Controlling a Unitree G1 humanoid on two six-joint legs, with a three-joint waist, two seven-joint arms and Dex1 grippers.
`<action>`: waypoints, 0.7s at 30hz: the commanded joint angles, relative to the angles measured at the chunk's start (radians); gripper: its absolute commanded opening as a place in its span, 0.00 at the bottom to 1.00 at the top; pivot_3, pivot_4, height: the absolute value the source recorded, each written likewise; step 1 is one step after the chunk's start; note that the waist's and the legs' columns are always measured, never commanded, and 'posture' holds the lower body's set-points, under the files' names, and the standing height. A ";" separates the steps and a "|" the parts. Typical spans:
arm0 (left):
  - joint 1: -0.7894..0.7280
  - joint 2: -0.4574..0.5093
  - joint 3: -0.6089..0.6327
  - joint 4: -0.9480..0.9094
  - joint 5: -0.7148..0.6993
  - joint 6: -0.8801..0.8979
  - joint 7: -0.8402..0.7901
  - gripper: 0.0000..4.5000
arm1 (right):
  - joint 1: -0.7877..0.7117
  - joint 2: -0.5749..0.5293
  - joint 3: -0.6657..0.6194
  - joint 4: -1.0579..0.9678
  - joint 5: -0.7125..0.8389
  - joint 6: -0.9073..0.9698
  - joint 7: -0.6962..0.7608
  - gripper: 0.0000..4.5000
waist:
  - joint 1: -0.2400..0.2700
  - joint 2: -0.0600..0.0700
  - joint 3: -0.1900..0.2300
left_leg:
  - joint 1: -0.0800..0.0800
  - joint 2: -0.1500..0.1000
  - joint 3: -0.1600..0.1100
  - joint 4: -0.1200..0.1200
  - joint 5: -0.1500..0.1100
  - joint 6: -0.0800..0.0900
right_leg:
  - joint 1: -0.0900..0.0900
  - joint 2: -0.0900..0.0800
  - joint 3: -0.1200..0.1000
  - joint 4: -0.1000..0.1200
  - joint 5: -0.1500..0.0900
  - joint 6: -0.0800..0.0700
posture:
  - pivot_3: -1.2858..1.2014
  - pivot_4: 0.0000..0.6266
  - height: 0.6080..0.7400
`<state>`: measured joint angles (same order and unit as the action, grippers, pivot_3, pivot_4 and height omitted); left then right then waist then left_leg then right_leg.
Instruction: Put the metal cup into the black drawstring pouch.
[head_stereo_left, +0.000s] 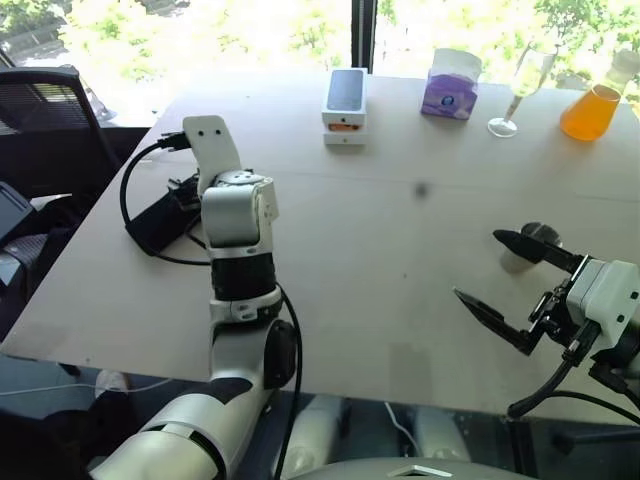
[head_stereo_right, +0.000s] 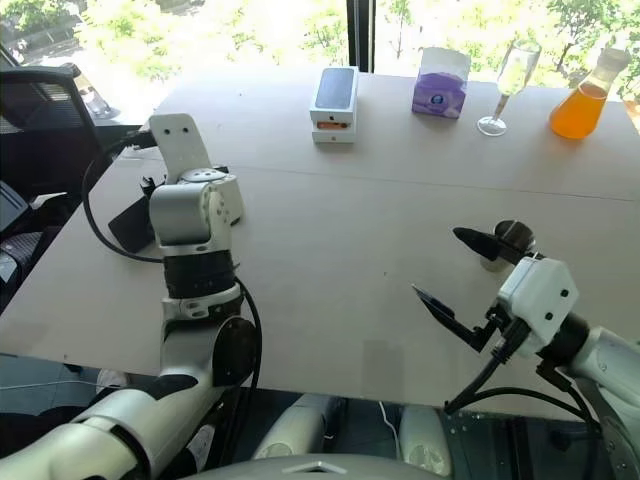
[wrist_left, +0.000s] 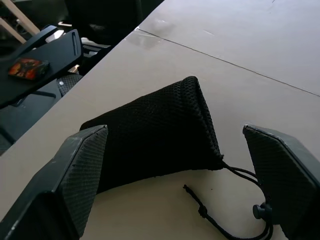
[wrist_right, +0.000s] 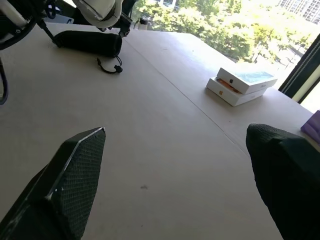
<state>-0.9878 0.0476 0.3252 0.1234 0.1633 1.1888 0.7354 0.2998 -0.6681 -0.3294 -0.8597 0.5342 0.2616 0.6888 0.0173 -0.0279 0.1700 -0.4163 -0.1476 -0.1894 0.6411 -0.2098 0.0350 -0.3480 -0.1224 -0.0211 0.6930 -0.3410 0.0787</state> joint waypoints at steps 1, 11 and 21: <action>-0.104 -0.026 0.090 0.164 -0.018 -0.123 0.075 0.99 | 0.000 0.007 -0.017 -0.005 0.000 -0.017 -0.006 1.00 | 0.003 -0.001 0.001 | 0.000 0.000 0.000 0.001 0.000 0.000 | 0.000 0.000 0.000 0.001 0.000 0.000 | 0.52 0.24 1.00; -0.184 0.032 0.100 0.447 -0.033 -0.327 0.102 0.99 | -0.111 0.020 -0.017 -0.053 0.141 0.051 -0.095 1.00 | -0.003 -0.002 0.001 | 0.000 0.000 0.002 0.003 0.000 0.000 | -0.001 -0.001 0.002 0.002 0.001 0.002 | 0.52 0.24 1.00; -0.199 0.059 0.070 0.529 -0.041 -0.374 0.102 0.99 | -0.325 -0.125 -0.132 0.073 0.400 0.156 -0.066 1.00 | -0.003 -0.002 0.001 | -0.003 0.000 0.003 0.006 -0.001 0.001 | -0.003 -0.001 0.004 0.003 0.001 0.002 | 0.52 0.24 1.00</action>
<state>-1.1546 0.0953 0.4214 0.6535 0.1173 0.8351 0.8295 0.0070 -0.7539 -0.3838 -0.8154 0.8485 0.3951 0.5996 0.0147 -0.0297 0.1709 -0.4197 -0.1479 -0.1852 0.6476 -0.2107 0.0367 -0.3515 -0.1232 -0.0162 0.6964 -0.3392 0.0814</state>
